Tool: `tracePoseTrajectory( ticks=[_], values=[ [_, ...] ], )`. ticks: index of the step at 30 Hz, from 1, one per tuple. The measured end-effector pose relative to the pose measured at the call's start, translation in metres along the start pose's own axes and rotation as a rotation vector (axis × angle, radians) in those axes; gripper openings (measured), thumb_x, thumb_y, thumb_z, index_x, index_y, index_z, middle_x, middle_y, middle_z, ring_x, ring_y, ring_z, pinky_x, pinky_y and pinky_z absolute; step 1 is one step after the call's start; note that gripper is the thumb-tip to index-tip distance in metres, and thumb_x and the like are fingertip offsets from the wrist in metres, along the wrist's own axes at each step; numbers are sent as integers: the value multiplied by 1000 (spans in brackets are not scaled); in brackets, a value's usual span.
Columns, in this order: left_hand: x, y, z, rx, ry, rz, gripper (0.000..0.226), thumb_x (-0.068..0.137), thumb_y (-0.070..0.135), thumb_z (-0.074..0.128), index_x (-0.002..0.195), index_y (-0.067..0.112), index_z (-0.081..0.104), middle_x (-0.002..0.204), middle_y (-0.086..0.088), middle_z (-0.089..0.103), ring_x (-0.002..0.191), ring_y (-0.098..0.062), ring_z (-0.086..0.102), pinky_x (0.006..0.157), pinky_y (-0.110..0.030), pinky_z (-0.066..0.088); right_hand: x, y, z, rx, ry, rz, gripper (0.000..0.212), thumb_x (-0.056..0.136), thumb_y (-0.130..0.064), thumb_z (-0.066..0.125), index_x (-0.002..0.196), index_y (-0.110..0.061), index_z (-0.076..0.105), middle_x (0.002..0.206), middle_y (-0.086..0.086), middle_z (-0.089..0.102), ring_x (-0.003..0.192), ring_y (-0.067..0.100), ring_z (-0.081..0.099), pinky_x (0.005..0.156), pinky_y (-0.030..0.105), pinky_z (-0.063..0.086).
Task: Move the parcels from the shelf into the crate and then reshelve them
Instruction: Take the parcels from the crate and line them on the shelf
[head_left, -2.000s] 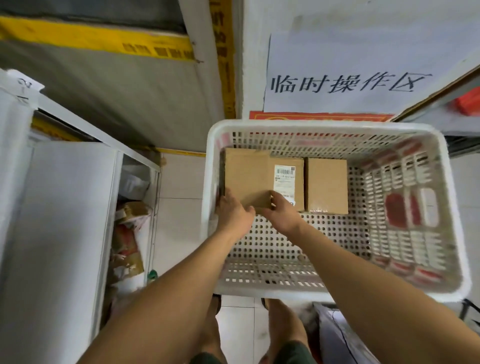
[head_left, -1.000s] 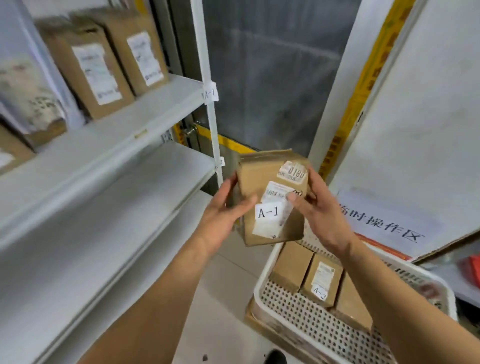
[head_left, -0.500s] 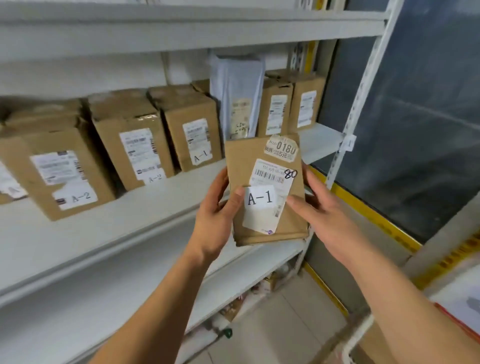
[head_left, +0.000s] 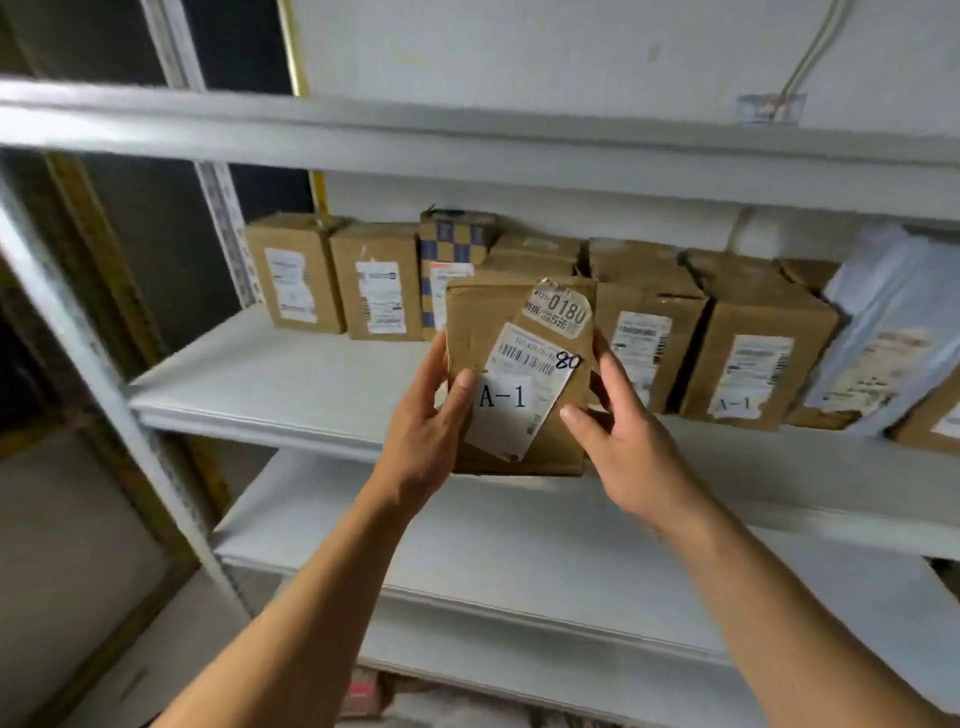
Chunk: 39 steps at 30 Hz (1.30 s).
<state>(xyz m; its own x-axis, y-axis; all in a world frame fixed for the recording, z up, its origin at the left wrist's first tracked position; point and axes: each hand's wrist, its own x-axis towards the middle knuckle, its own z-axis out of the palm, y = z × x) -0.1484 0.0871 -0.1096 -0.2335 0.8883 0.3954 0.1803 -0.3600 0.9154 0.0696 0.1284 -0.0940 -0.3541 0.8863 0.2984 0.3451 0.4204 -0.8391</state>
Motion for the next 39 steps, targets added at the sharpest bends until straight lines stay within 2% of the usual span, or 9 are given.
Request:
tracePoseTrajectory(
  ticks=[2, 7, 9, 12, 15, 20, 26, 30, 39],
  values=[
    [-2, -1, -34, 60, 66, 15, 57, 108, 42, 48, 161, 48, 29, 148, 10, 60, 133, -16, 60, 100, -54, 58, 18, -8, 36, 16, -42, -44, 70, 108, -26, 58, 165, -44, 21, 145, -32, 50, 117, -36, 41, 98, -4, 33],
    [2, -10, -116, 135, 204, -52, 56, 105, 50, 44, 158, 57, 27, 152, 14, 55, 143, -18, 50, 109, -62, 50, 64, -30, 118, 51, -142, -135, 64, 109, -23, 57, 156, -54, 26, 129, -42, 47, 105, -36, 44, 90, -4, 32],
    [11, -19, -144, 154, 260, -76, 55, 104, 50, 45, 156, 59, 29, 149, 16, 58, 142, -18, 51, 109, -61, 50, 89, -33, 151, 43, -160, -141, 57, 109, -20, 57, 147, -54, 33, 116, -46, 47, 101, -24, 54, 82, -5, 36],
    [31, -37, -180, 175, 319, -92, 50, 110, 38, 45, 154, 59, 33, 145, 20, 60, 139, -14, 53, 112, -56, 50, 124, -39, 197, 21, -172, -134, 61, 109, -23, 57, 159, -43, 29, 130, -29, 57, 118, -3, 53, 102, 16, 42],
    [63, -54, -215, 172, 358, -130, 50, 112, 30, 46, 153, 58, 37, 145, 18, 60, 139, -17, 55, 113, -57, 48, 160, -41, 238, 3, -176, -96, 61, 108, -25, 56, 159, -44, 28, 141, -15, 62, 123, 12, 59, 103, 31, 45],
    [115, -89, -275, 115, 320, -165, 53, 112, 23, 46, 155, 54, 37, 140, 18, 64, 135, -13, 58, 115, -53, 47, 214, -40, 303, -15, -136, -17, 64, 106, -29, 59, 163, -31, 27, 153, -1, 57, 138, 22, 55, 106, 30, 42],
    [159, -114, -318, 167, 285, -191, 51, 113, 29, 44, 156, 54, 35, 145, 19, 59, 139, -12, 53, 115, -50, 48, 245, -49, 356, 24, -40, 12, 73, 106, -20, 60, 167, -31, 21, 162, -4, 47, 145, 20, 47, 107, 21, 32],
    [178, -122, -332, 204, 281, -206, 48, 113, 31, 45, 157, 47, 35, 141, 22, 59, 133, -8, 54, 111, -41, 51, 263, -50, 374, 14, 13, 37, 73, 106, -17, 62, 167, -25, 24, 166, -1, 41, 148, 21, 42, 106, 16, 27],
    [203, -140, -346, 166, 219, -246, 51, 112, 35, 47, 160, 45, 33, 144, 22, 60, 136, -7, 54, 115, -44, 49, 288, -35, 392, 27, 68, 75, 77, 103, -17, 64, 166, -36, 25, 164, -5, 45, 147, 20, 46, 119, 34, 38]
  ],
)
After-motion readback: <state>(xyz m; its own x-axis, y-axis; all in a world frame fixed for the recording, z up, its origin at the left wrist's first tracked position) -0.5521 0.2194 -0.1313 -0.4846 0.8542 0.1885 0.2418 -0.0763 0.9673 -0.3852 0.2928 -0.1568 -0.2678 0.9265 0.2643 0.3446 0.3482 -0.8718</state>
